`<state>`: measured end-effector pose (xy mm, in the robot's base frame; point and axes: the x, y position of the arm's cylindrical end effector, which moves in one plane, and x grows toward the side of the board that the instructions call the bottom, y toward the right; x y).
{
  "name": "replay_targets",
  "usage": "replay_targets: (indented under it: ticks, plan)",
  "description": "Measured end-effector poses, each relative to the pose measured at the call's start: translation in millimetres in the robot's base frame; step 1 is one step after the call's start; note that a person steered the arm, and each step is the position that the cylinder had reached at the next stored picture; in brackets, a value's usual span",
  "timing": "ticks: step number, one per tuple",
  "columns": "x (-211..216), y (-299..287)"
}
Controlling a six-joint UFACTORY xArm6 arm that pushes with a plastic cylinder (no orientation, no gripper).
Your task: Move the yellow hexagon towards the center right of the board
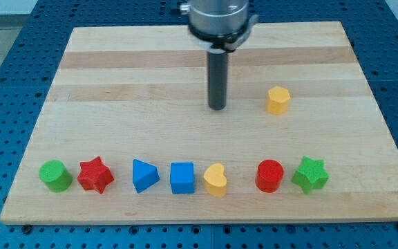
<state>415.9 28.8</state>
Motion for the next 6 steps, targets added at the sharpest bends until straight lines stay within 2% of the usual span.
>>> replay_targets:
  ticks: [3, 6]
  plan:
    - [0, 120]
    - [-13, 155]
